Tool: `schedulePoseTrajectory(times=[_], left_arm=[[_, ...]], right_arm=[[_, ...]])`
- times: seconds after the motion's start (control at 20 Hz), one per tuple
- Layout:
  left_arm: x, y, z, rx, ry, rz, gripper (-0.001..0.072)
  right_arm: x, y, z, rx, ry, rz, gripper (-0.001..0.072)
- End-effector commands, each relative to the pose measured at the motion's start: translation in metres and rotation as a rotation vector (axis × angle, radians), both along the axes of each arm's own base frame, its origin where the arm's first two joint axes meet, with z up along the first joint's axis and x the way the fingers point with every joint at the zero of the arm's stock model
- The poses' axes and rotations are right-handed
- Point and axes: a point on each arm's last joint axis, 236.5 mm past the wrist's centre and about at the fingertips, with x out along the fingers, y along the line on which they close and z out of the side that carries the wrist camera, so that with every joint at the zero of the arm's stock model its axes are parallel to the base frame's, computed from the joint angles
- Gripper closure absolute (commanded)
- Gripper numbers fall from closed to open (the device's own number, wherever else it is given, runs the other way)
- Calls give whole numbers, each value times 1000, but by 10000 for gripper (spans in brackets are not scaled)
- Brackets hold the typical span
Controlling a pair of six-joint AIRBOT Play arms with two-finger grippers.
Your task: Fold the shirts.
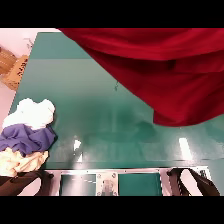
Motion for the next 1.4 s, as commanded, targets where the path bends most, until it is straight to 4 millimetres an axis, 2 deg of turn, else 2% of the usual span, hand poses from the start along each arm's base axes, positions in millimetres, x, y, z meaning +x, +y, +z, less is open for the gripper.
schedulePoseTrajectory(times=[0.0, 0.1, 0.2, 0.3, 0.35, 0.45, 0.55, 0.65, 0.75, 0.9, 0.95, 1.0, 1.05, 1.1, 1.15, 1.25, 1.35], left_arm=[[26, 11, -37, 0, 73, 52, 682], [55, 7, -54, -44, 93, 48, 682], [80, 2, -48, -117, 58, 45, 682], [97, -2, -54, -158, 67, 39, 682], [104, -4, -70, -155, 115, 28, 682], [111, -10, -122, -115, 286, -10, 682], [111, -14, -188, -68, 511, -60, 681], [107, -18, -255, -42, 705, -109, 682], [100, -18, -323, -37, 865, -115, 682], [91, -14, -412, -45, 991, -85, 682], [89, -12, -434, -55, 1012, -57, 681], [88, -10, -454, -60, 1024, -33, 681], [86, -8, -468, -56, 1031, -21, 659], [85, -7, -474, -47, 1026, -23, 310], [87, -7, -472, -50, 1018, -22, 75], [94, -10, -452, -47, 990, -48, 60], [96, -27, -423, -59, 966, -127, 61]], right_arm=[[22, -18, -16, 53, 21, -23, 697], [47, -25, -27, 116, 34, 23, 697], [68, -25, -28, 193, 38, 90, 697], [88, -33, -46, 231, 93, 112, 697], [96, -35, -63, 240, 148, 126, 697], [107, -34, -103, 264, 269, 166, 697], [113, -33, -163, 288, 423, 173, 697], [107, -27, -248, 298, 629, 185, 697], [91, -16, -336, 358, 831, 190, 697], [59, -1, -448, 464, 1026, 157, 697], [48, 1, -479, 494, 1072, 126, 697], [39, 2, -501, 511, 1107, 106, 697], [31, 4, -519, 521, 1138, 95, 697], [25, 6, -529, 526, 1161, 95, 697], [23, 6, -533, 530, 1175, 94, 697], [25, 2, -536, 518, 1172, 76, 697], [27, -3, -539, 505, 1164, 55, 697]])
